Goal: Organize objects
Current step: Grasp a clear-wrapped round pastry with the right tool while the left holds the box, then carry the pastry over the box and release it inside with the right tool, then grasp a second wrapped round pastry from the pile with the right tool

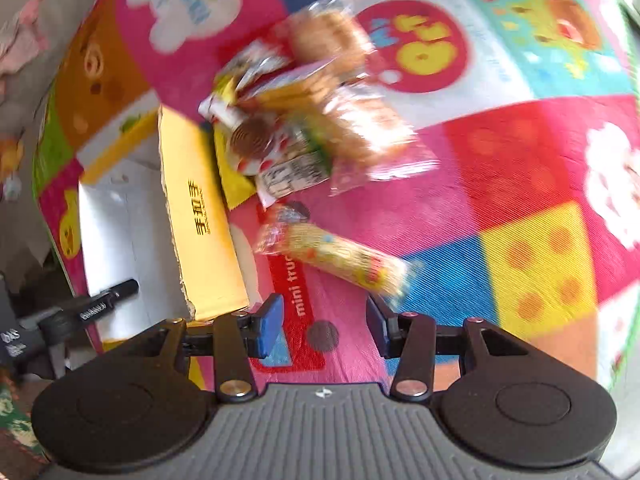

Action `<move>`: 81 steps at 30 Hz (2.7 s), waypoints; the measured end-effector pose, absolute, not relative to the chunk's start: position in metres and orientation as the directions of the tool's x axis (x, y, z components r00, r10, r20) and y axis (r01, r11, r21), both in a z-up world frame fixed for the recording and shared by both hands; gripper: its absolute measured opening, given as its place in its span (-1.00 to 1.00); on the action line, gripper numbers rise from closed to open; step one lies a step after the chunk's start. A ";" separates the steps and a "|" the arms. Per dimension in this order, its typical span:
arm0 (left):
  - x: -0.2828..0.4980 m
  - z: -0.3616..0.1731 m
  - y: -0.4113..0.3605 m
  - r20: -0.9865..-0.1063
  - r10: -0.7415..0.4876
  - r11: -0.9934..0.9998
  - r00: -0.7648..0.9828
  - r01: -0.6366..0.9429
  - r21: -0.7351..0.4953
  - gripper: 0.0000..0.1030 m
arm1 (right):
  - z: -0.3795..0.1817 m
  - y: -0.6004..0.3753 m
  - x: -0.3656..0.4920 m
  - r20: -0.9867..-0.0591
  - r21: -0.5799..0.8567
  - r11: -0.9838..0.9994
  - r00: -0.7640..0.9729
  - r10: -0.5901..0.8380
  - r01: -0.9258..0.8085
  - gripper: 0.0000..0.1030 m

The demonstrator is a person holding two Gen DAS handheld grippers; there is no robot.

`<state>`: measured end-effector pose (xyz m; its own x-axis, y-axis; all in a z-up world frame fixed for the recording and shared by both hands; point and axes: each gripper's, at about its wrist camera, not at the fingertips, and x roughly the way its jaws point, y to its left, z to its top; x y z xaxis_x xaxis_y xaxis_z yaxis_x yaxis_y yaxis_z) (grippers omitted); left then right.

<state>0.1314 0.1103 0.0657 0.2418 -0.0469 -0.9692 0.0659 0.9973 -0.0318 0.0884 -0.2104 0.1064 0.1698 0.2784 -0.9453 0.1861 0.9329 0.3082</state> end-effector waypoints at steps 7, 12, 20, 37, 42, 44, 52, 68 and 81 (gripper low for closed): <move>0.131 0.066 0.122 -0.961 -0.091 0.995 0.260 0.051 -0.081 -0.84 | 0.156 -0.207 0.061 -0.962 -0.008 0.994 0.270 -0.037 0.105 0.11; 0.141 0.065 0.124 -0.964 -0.087 0.996 0.252 0.055 -0.075 -0.84 | 0.151 -0.175 0.084 -0.929 -0.158 0.981 0.353 -0.109 -0.112 0.15; 0.160 0.066 0.117 -0.976 -0.018 1.000 0.219 0.001 -0.018 -0.84 | 0.129 -0.177 0.198 -0.887 -0.015 0.983 0.457 0.071 -0.181 0.50; 0.148 0.054 0.103 -0.982 -0.005 0.999 0.191 0.040 0.003 -0.84 | 0.081 -0.194 0.284 -0.920 0.123 0.980 0.352 0.172 -0.159 0.08; 0.145 0.055 0.107 -0.979 -0.040 0.994 0.201 0.103 -0.019 -0.84 | 0.137 -0.204 0.208 -0.900 0.129 0.987 0.407 0.158 -0.098 0.06; 0.143 0.055 0.109 -0.977 -0.056 0.993 0.207 0.113 -0.033 -0.84 | 0.160 -0.205 0.171 -0.893 0.149 0.987 0.419 0.162 -0.064 0.06; 0.143 0.054 0.115 -0.975 -0.085 0.989 0.203 0.138 -0.057 -0.82 | 0.216 -0.162 0.044 -0.906 0.217 0.976 0.375 0.196 0.015 0.06; 0.143 0.057 0.134 -0.980 -0.123 0.992 0.159 0.041 -0.118 -0.82 | 0.273 -0.056 0.065 -0.824 0.255 0.913 0.422 0.378 -0.320 0.41; 0.150 0.051 0.120 -0.993 -0.064 0.996 0.100 -0.061 -0.071 -0.83 | 0.162 -0.177 0.123 -0.941 0.107 0.978 0.300 0.159 -0.181 0.42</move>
